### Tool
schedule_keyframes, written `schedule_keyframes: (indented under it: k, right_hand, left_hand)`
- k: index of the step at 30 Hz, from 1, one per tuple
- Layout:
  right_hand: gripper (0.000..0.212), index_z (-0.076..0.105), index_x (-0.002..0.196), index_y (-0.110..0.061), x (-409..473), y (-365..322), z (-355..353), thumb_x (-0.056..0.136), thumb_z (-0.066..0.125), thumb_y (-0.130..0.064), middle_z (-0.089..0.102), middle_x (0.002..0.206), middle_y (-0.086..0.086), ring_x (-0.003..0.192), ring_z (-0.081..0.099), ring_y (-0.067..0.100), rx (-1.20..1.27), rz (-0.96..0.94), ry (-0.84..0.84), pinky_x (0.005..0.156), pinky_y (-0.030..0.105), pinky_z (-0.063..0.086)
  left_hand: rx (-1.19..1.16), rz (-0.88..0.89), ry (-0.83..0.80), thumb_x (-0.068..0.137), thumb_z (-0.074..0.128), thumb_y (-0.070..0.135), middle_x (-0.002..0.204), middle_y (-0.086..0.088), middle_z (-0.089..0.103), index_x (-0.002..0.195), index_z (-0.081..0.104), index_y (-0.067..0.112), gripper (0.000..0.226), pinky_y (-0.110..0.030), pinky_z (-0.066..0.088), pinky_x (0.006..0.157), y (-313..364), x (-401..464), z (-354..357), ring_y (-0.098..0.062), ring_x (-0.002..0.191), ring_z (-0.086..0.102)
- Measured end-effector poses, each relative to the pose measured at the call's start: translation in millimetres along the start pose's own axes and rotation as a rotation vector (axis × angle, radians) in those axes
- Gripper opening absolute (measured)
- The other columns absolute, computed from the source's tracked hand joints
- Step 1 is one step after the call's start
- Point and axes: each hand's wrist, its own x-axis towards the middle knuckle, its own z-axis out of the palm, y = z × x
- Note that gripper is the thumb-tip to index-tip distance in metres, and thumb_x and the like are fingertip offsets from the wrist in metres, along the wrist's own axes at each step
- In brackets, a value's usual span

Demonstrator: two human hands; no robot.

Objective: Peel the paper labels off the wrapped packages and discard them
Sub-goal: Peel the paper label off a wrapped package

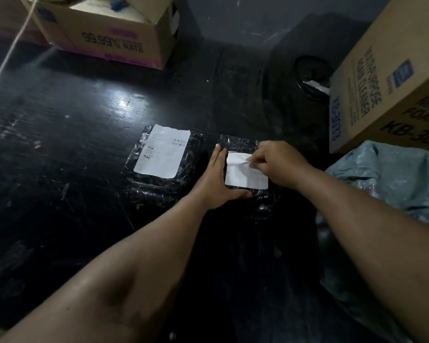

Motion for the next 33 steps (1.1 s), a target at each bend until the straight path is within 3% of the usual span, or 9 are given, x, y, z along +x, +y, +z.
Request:
schedule_keyframes:
  k: [4,6,9,11,15,21,30,33]
  right_hand:
    - [0.013,0.078,0.096,-0.023,-9,2,-12,0.085,0.072,-0.023,0.060,0.084,-0.012,0.086,0.060,0.010,0.080,-0.033,-0.057,0.074,0.024,0.043]
    - [0.013,0.079,0.095,-0.022,-9,3,-17,0.086,0.071,-0.020,0.062,0.088,-0.011,0.086,0.062,0.011,0.117,-0.022,0.015,0.075,0.022,0.043]
    - [0.024,0.072,0.113,-0.015,-8,-1,-17,0.090,0.065,-0.018,0.064,0.106,-0.005,0.100,0.061,0.014,0.102,0.050,0.182,0.084,0.024,0.045]
    - [0.034,0.063,0.126,-0.011,-7,-5,-14,0.092,0.061,-0.016,0.060,0.121,0.002,0.112,0.057,0.020,0.069,0.101,0.205,0.091,0.027,0.043]
    - [0.024,0.074,0.105,-0.017,-10,-12,-10,0.088,0.060,-0.010,0.067,0.106,0.007,0.100,0.063,0.027,-0.056,0.071,0.108,0.082,0.032,0.050]
    - [0.022,0.073,0.112,-0.020,-29,-24,-10,0.093,0.062,-0.019,0.071,0.105,0.004,0.093,0.064,0.024,-0.086,0.040,-0.039,0.082,0.037,0.054]
    - [0.016,0.077,0.101,-0.019,-57,-23,-29,0.087,0.070,-0.023,0.070,0.095,-0.006,0.086,0.062,0.011,0.064,-0.059,-0.055,0.076,0.024,0.045]
    - [0.018,0.077,0.103,-0.017,-55,-28,-37,0.088,0.068,-0.021,0.072,0.098,-0.002,0.087,0.062,0.012,0.015,-0.094,-0.013,0.075,0.022,0.043]
  left_hand:
    - [0.005,0.007,0.002,0.062,0.092,0.052,0.166,0.015,-0.015,0.162,0.005,0.018,0.137,-0.017,0.017,0.111,0,0,2,0.010,0.141,0.002]
    - [0.011,0.022,0.005,0.063,0.092,0.050,0.167,0.013,-0.015,0.162,0.005,0.017,0.136,-0.017,0.016,0.111,2,-2,1,0.013,0.138,0.001]
    - [0.024,0.032,0.010,0.063,0.092,0.049,0.166,0.009,-0.019,0.162,0.001,0.018,0.137,-0.016,0.014,0.109,6,-6,2,0.013,0.134,0.000]
    - [0.012,0.024,0.034,0.065,0.091,0.048,0.167,0.009,-0.017,0.162,0.002,0.018,0.136,-0.016,0.015,0.109,5,-10,5,0.012,0.134,0.002]
    - [-0.011,0.017,0.078,0.068,0.089,0.050,0.168,0.010,-0.011,0.162,0.006,0.017,0.130,-0.018,0.014,0.112,3,-15,11,0.004,0.147,0.002]
    - [0.029,0.023,0.082,0.070,0.089,0.048,0.168,0.007,-0.009,0.162,0.007,0.018,0.126,-0.018,0.014,0.111,4,-16,11,-0.006,0.152,0.003]
    - [0.037,0.003,0.096,0.067,0.089,0.052,0.169,0.007,-0.006,0.161,0.011,0.017,0.127,-0.019,0.018,0.112,6,-18,10,-0.006,0.151,0.008]
    - [0.023,-0.003,0.089,0.065,0.090,0.053,0.168,0.008,-0.008,0.161,0.012,0.017,0.129,-0.019,0.021,0.109,7,-16,9,-0.007,0.151,0.013]
